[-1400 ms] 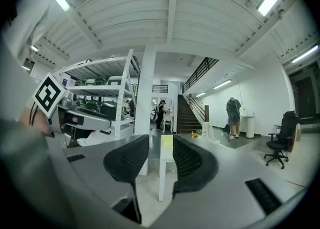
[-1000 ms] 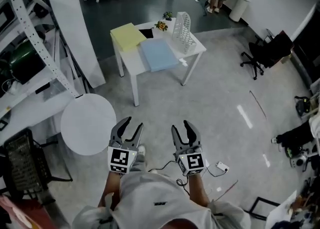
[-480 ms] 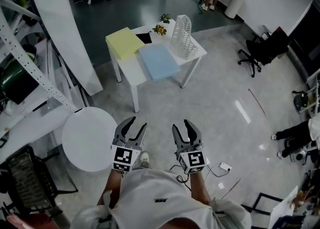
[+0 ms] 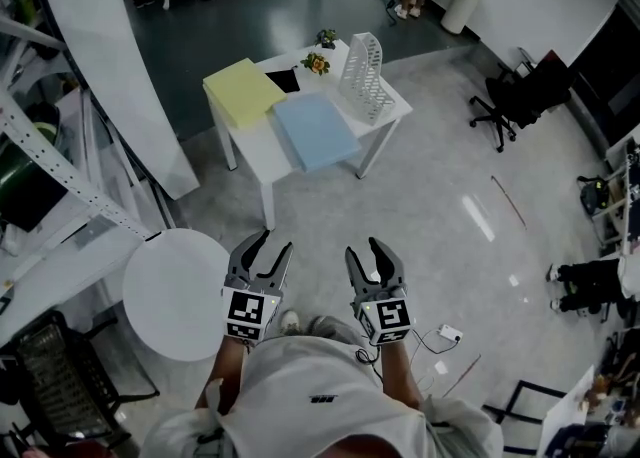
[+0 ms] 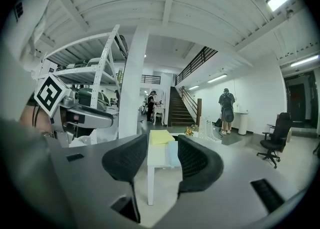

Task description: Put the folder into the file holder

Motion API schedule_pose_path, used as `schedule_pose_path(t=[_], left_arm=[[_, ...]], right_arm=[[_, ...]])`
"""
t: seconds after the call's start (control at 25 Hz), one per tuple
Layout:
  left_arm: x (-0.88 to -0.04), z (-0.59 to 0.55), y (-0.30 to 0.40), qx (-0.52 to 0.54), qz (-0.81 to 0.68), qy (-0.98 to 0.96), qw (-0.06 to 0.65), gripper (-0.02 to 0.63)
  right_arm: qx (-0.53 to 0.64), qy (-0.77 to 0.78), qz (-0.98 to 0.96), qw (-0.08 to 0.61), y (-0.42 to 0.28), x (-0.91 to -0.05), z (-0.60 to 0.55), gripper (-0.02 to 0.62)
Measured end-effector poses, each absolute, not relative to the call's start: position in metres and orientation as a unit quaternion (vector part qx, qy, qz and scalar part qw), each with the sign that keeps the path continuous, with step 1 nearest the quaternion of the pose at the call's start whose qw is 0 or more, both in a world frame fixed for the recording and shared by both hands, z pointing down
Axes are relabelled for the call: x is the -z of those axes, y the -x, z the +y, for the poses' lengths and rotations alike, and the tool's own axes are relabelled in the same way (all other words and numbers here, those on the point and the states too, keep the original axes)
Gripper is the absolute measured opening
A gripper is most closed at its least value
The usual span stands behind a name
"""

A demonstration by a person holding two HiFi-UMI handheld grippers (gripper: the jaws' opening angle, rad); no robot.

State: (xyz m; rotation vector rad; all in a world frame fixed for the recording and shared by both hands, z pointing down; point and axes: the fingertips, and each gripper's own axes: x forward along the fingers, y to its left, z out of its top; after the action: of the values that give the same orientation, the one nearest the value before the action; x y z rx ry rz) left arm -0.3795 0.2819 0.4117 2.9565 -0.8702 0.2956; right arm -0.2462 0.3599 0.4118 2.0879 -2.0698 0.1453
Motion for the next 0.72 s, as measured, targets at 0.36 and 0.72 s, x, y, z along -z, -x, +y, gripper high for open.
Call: schedule_pose_path(t=[0.36,0.72], left_arm=[[-0.413,0.244,0.364,-0.086,-0.284,-0.955,0.026,0.201],[-0.425,0.197,0.332,-0.097,-0.288,-0.952,0.033,0.2]], right_arm=[[-0.046,-0.704,-0.702,0.101,0.232,-0.414,0.32,0.176],[-0.053,-0.697,-0.709,0.091,0.201,-0.421,0.271,0.176]])
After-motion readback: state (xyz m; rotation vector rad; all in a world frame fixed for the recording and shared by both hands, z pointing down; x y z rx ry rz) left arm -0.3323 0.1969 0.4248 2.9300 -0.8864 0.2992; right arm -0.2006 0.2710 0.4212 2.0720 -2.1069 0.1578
